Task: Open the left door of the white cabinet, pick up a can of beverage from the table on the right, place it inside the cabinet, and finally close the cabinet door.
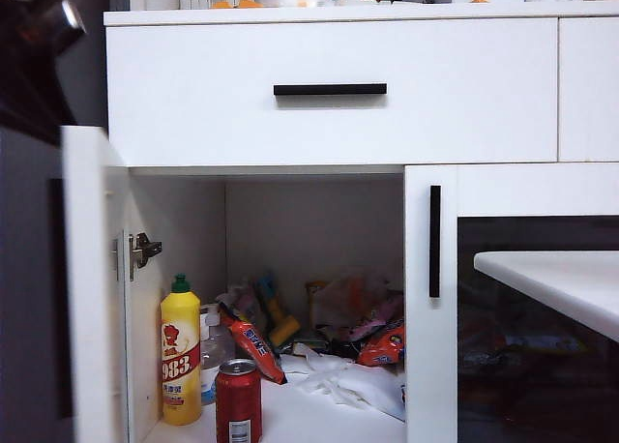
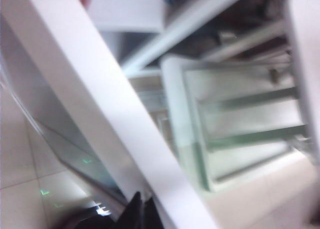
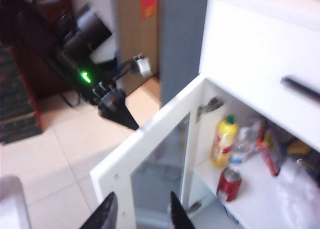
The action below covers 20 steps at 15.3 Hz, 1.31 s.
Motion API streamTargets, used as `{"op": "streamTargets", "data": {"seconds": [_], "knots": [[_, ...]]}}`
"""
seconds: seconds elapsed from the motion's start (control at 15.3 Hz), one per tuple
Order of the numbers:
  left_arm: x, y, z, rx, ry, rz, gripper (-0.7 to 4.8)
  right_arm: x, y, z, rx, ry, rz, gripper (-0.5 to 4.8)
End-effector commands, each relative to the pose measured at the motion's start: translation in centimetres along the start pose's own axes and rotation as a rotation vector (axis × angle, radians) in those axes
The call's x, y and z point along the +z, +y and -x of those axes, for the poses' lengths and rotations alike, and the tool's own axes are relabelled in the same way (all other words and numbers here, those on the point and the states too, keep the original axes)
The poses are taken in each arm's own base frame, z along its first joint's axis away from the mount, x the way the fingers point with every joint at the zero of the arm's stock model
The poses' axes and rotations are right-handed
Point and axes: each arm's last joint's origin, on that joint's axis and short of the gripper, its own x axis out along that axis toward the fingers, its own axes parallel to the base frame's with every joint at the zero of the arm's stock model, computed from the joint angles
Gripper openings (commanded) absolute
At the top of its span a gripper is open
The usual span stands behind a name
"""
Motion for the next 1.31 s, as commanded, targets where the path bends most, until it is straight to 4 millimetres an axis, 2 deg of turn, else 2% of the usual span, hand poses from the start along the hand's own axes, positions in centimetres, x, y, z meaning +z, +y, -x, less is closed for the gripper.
{"op": "streamTargets", "data": {"seconds": [0.07, 0.13, 0.2, 0.46, 0.59, 0.79, 0.85, 1.05, 1.18, 1.31], "knots": [[0.9, -0.1, -3.1, -0.047, -0.006, -0.021, -0.06, 0.3, 0.0, 1.3, -0.032, -0.035, 0.011, 1.34], [1.0, -0.2, -3.9, -0.056, 0.005, -0.03, -0.06, 0.3, 0.0, 1.3, -0.034, -0.031, 0.01, 1.34], [1.4, -0.6, -6.1, -0.087, -0.009, -0.106, -0.05, 0.0, 0.0, 1.7, -0.064, -0.008, 0.007, 1.34], [2.9, -3.1, -8.2, -0.174, -0.177, -0.278, -0.06, -0.8, 0.0, 1.6, -0.089, 0.072, -0.003, 1.34], [3.6, -3.5, -8.5, -0.193, -0.255, -0.322, -0.05, -0.9, -0.1, 1.6, -0.113, 0.08, -0.004, 1.34], [4.4, -3.2, -10.3, -0.214, -0.336, -0.362, -0.06, -1.1, -0.2, 1.4, -0.142, 0.091, -0.003, 1.34], [4.4, -2.6, -11.8, -0.194, -0.354, -0.362, -0.06, -1.2, -0.2, 1.3, -0.151, 0.097, -0.003, 1.34], [4.4, -3.0, -14.3, -0.101, -0.442, -0.407, -0.06, -1.2, -0.3, 1.3, -0.158, 0.098, 0.003, 1.34], [4.8, -3.2, -16.6, -0.116, -0.547, -0.445, -0.06, -1.2, -0.3, 1.3, -0.158, 0.1, 0.003, 1.34], [5.3, -3.0, -18.1, -0.103, -0.554, -0.447, -0.06, -1.3, -0.3, 1.3, -0.158, 0.106, 0.002, 1.34]]}}
